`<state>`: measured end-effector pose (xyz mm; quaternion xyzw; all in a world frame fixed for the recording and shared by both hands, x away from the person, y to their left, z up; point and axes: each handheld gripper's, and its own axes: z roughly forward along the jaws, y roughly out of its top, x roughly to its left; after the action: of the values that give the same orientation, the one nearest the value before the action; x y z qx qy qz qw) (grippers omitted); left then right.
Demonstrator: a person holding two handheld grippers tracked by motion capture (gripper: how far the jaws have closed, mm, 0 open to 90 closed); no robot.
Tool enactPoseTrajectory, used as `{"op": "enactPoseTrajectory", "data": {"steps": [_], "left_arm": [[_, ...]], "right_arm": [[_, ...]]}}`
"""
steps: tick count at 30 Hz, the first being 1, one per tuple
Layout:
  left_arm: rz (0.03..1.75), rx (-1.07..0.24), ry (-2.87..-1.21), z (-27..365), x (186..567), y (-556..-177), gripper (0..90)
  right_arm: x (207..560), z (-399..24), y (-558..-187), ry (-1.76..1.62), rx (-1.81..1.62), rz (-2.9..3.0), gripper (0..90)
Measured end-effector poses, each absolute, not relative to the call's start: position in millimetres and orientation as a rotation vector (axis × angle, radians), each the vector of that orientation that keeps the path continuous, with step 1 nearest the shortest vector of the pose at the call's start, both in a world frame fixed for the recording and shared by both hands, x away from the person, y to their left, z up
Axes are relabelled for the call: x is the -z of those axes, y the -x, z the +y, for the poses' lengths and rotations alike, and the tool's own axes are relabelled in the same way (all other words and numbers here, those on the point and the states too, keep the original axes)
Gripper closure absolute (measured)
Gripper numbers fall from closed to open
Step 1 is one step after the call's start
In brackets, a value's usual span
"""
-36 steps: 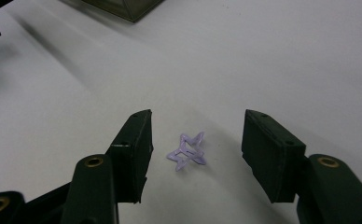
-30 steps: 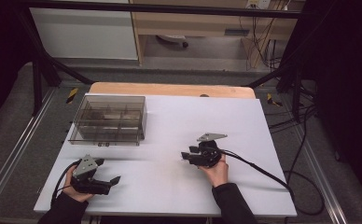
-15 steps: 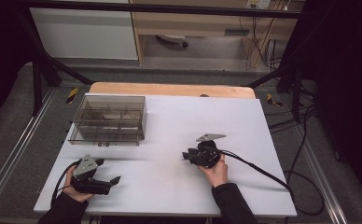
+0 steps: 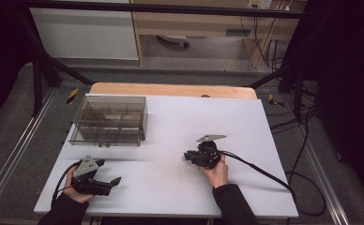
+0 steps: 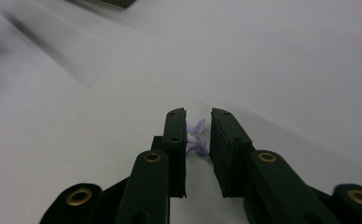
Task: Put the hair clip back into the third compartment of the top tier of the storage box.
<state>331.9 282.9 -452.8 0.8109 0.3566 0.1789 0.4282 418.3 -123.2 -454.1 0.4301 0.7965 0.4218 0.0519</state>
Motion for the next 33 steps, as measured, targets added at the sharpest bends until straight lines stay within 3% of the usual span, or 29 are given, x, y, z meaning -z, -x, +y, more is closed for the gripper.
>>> {"op": "enactPoseTrajectory", "data": {"steps": [11,33], "left_arm": [[0.888,-0.447,-2.027,282.6,452.9,-331.7,4.3],[0.885,-0.446,-2.031,282.4,453.0,-331.7,4.3]], "right_arm": [[455.5,-122.8,-419.3,-1.311,-1.285,2.429,83.6],[450.6,-123.3,-416.9,-1.271,-1.331,2.439,89.0]]}}
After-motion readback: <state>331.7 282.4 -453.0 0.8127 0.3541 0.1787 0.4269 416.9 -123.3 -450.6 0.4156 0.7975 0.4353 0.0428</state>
